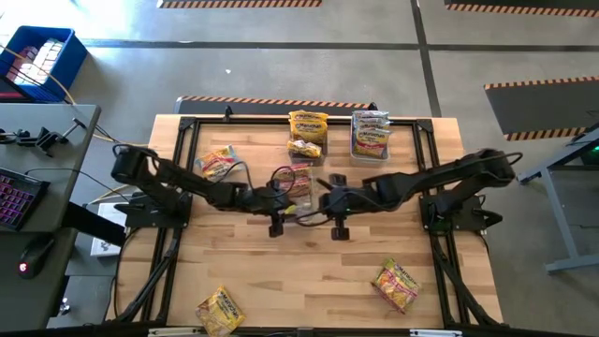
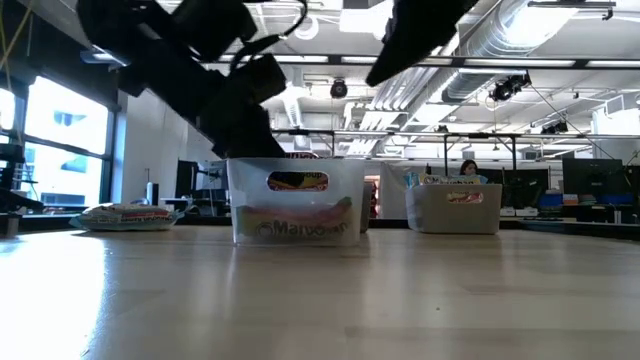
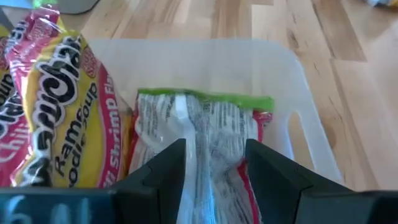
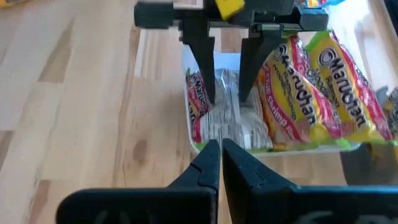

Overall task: Sort Maruchan noodles
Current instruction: Adjust the green noodle pack in the transparent bin

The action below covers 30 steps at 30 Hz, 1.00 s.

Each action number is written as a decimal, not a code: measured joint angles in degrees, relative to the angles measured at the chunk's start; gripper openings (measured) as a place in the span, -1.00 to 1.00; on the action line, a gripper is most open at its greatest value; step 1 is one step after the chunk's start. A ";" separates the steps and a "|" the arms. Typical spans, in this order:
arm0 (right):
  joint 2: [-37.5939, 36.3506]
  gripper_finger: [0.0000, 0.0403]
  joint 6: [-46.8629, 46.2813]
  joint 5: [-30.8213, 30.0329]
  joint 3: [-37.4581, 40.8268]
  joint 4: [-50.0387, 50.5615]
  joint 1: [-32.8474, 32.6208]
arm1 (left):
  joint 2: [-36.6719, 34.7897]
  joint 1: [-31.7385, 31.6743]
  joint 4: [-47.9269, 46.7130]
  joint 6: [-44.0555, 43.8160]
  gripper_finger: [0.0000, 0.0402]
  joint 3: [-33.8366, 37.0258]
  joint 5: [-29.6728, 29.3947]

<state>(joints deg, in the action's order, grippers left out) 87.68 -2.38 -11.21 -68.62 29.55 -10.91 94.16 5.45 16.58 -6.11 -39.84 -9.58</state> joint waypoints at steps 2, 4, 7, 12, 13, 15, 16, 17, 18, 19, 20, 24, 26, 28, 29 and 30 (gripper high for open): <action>-1.37 -1.00 -0.41 -0.17 1.87 -1.67 -0.03 | 1.40 -0.68 -1.51 -0.08 -0.21 -1.71 0.39; -2.17 -1.00 -0.43 -0.32 2.89 -1.87 -0.05 | 2.71 -1.14 -2.84 -0.13 -0.21 -3.03 0.57; -2.40 -1.00 -0.71 -0.34 3.04 -2.17 -0.03 | 3.62 -1.55 -4.29 -0.07 -0.23 -4.48 0.88; -2.40 -1.00 0.15 -0.33 3.04 -2.80 -0.03 | 4.17 -1.74 -9.77 2.38 -0.44 -5.28 -0.51; -2.40 -1.00 0.39 -0.32 3.04 -2.83 -0.03 | 3.81 -1.73 -10.73 2.33 -0.49 -5.74 -0.53; -2.40 -1.00 0.84 -0.32 3.04 -3.08 -0.03 | 4.09 -1.69 -10.97 2.14 -0.56 -5.55 -0.63; -2.40 -1.00 0.86 -0.32 3.03 -3.27 -0.03 | 3.87 -1.70 -11.09 1.88 -0.58 -5.61 -0.61; -2.40 -1.00 0.87 -0.31 3.04 -3.39 -0.03 | 3.45 -1.70 -11.30 1.47 -0.59 -5.61 -0.39; -2.40 -1.00 0.86 -0.32 3.04 -3.35 -0.03 | 3.24 -1.70 -11.83 1.22 -0.58 -5.67 -0.09; -2.40 -1.00 0.86 -0.30 3.04 -3.34 -0.03 | 3.02 -1.70 -12.53 1.18 -0.57 -6.03 0.04; -2.40 -1.00 0.86 -0.31 3.04 -3.36 -0.03 | 2.45 -1.70 -13.40 1.19 -0.55 -6.42 0.06; -2.40 -1.00 0.89 -0.30 3.01 -3.46 -0.03 | 1.67 -2.00 -15.34 2.33 -0.45 -7.94 0.25; -2.40 -1.00 0.89 -0.28 3.04 -3.60 -0.03 | 2.32 -2.35 -16.68 2.34 -0.42 -8.04 1.43; -2.40 -1.00 1.12 -0.28 3.04 -3.70 -0.03 | 3.26 -2.73 -17.02 2.36 -0.41 -8.21 2.85; -2.40 -1.00 1.21 -0.26 3.04 -3.72 -0.03 | 3.62 -2.88 -17.05 2.40 -0.41 -8.22 3.21; -2.40 -1.00 1.28 -0.26 3.04 -3.72 -0.03 | 3.94 -2.87 -16.86 2.73 -0.42 -8.28 3.31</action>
<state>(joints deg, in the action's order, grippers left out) 85.27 -1.11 -11.46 -65.58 25.83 -10.94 98.11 2.57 -0.28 -3.38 -48.12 -6.27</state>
